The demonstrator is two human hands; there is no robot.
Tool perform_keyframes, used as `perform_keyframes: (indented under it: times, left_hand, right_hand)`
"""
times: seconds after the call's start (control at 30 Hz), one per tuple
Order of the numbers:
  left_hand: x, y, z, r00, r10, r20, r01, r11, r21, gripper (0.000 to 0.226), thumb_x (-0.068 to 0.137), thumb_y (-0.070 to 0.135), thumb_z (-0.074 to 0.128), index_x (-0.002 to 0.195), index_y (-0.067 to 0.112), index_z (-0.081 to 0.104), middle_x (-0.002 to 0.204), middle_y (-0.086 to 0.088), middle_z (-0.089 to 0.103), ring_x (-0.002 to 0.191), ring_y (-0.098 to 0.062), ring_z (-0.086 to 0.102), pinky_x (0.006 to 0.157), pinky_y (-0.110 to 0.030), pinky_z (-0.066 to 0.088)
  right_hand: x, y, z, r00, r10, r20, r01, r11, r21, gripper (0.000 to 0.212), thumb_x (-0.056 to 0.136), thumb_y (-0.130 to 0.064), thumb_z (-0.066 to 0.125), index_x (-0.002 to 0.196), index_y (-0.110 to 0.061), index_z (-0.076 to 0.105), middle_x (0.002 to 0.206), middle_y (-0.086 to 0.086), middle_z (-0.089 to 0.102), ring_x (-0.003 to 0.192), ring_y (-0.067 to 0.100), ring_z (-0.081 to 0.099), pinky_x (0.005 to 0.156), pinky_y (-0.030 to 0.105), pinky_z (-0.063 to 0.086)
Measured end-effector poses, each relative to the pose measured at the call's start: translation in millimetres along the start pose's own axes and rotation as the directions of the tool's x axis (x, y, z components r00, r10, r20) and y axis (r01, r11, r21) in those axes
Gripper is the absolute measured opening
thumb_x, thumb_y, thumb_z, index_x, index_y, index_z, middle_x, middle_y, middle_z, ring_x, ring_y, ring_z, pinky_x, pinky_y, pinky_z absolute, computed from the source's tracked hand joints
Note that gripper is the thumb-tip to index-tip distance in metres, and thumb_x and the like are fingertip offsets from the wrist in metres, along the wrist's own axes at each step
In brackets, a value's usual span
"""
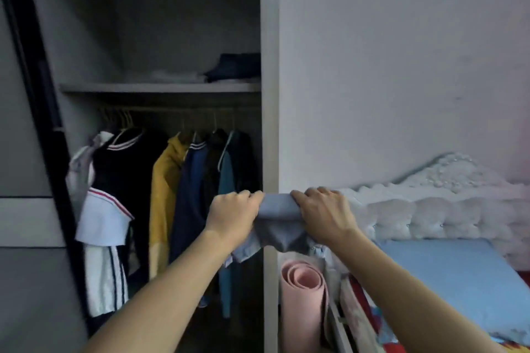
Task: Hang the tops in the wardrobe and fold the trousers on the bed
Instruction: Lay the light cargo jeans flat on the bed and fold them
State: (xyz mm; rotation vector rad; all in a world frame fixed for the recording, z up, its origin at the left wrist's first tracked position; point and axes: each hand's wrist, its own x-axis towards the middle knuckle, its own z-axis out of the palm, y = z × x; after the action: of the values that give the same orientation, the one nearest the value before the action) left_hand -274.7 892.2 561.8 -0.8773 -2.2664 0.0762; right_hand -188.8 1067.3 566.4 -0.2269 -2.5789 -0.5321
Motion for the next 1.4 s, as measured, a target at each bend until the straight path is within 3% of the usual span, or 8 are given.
perform_keyframes:
  times: [0.2, 0.37, 0.47, 0.63, 0.8, 1.0, 1.23, 1.4]
  left_hand:
    - [47.0, -176.2, -28.4, 0.991, -0.081, -0.103, 0.102, 0.971, 0.218, 0.036, 0.084, 0.022, 0.059, 0.119, 0.030, 0.057, 0.098, 0.002, 0.068, 0.088, -0.025, 0.069, 0.062, -0.030, 0.040]
    - [112.5, -278.7, -67.2, 0.957, -0.135, -0.255, 0.218, 0.918, 0.332, 0.034, 0.080, 0.021, 0.064, 0.113, 0.029, 0.062, 0.094, -0.001, 0.069, 0.085, -0.031, 0.068, 0.060, -0.032, 0.032]
    - [153.9, -325.2, -79.1, 0.915, -0.120, -0.386, 0.272, 0.890, 0.367, 0.031, 0.079, 0.020, 0.067, 0.109, 0.026, 0.063, 0.091, -0.004, 0.069, 0.081, -0.035, 0.068, 0.058, -0.032, 0.032]
    - [234.9, -381.5, -80.4, 0.848, -0.029, -0.530, 0.300, 0.850, 0.432, 0.037, 0.077, 0.019, 0.072, 0.112, 0.020, 0.062, 0.093, -0.008, 0.067, 0.080, -0.038, 0.065, 0.059, -0.036, 0.034]
    - [322.6, -419.6, -58.5, 0.811, -0.017, -0.584, 0.329, 0.839, 0.433, 0.037, 0.078, 0.014, 0.070, 0.113, 0.018, 0.059, 0.095, -0.010, 0.067, 0.081, -0.040, 0.065, 0.061, -0.037, 0.034]
    - [400.9, -468.6, -17.3, 0.798, -0.022, -0.602, 0.348, 0.833, 0.430, 0.034, 0.078, 0.011, 0.068, 0.107, 0.014, 0.053, 0.096, -0.013, 0.065, 0.082, -0.044, 0.064, 0.060, -0.038, 0.035]
    - [478.8, -531.7, 46.5, 0.811, 0.010, -0.585, 0.285, 0.867, 0.409, 0.040, 0.079, 0.013, 0.070, 0.112, 0.011, 0.048, 0.102, -0.016, 0.064, 0.085, -0.044, 0.064, 0.060, -0.040, 0.035]
    - [547.1, -588.7, 88.8, 0.795, 0.102, -0.599, 0.209, 0.880, 0.427, 0.033, 0.089, 0.007, 0.056, 0.119, 0.010, 0.046, 0.103, -0.017, 0.064, 0.085, -0.045, 0.066, 0.056, -0.039, 0.033]
  right_hand:
    - [151.9, -93.7, -55.3, 0.969, -0.062, -0.238, 0.064, 0.998, 0.001, 0.041, 0.084, -0.025, 0.067, 0.121, -0.028, 0.052, 0.093, -0.003, 0.063, 0.085, 0.023, 0.063, 0.057, 0.032, 0.042]
    - [267.4, -121.5, -113.0, 0.862, -0.064, -0.503, 0.058, 0.998, -0.028, 0.031, 0.079, -0.024, 0.065, 0.110, -0.027, 0.061, 0.090, 0.000, 0.067, 0.081, 0.026, 0.065, 0.053, 0.030, 0.031]
    - [329.7, -125.0, -138.0, 0.794, -0.063, -0.604, 0.042, 0.998, -0.048, 0.025, 0.077, -0.022, 0.066, 0.101, -0.024, 0.061, 0.087, 0.002, 0.067, 0.079, 0.029, 0.065, 0.054, 0.030, 0.029]
    - [432.0, -111.9, -154.4, 0.661, -0.065, -0.747, 0.000, 0.996, -0.087, 0.027, 0.080, -0.023, 0.065, 0.106, -0.024, 0.062, 0.091, 0.004, 0.068, 0.083, 0.032, 0.067, 0.056, 0.034, 0.033]
    - [533.6, -90.6, -144.4, 0.586, -0.090, -0.805, 0.011, 0.995, -0.103, 0.028, 0.084, -0.026, 0.065, 0.111, -0.021, 0.061, 0.097, 0.008, 0.068, 0.087, 0.034, 0.066, 0.060, 0.035, 0.034]
    - [638.0, -86.8, -120.4, 0.569, -0.155, -0.807, 0.044, 0.986, -0.159, 0.029, 0.089, -0.027, 0.060, 0.117, -0.018, 0.059, 0.100, 0.010, 0.067, 0.088, 0.037, 0.065, 0.061, 0.038, 0.037]
    - [739.9, -99.7, -83.7, 0.613, -0.175, -0.770, -0.032, 0.969, -0.246, 0.025, 0.087, -0.025, 0.059, 0.110, -0.014, 0.059, 0.096, 0.013, 0.068, 0.083, 0.038, 0.066, 0.059, 0.038, 0.036]
    - [811.2, -106.6, -71.1, 0.663, -0.191, -0.723, -0.093, 0.938, -0.333, 0.023, 0.088, -0.025, 0.059, 0.108, -0.014, 0.056, 0.095, 0.012, 0.067, 0.081, 0.036, 0.066, 0.057, 0.036, 0.033]
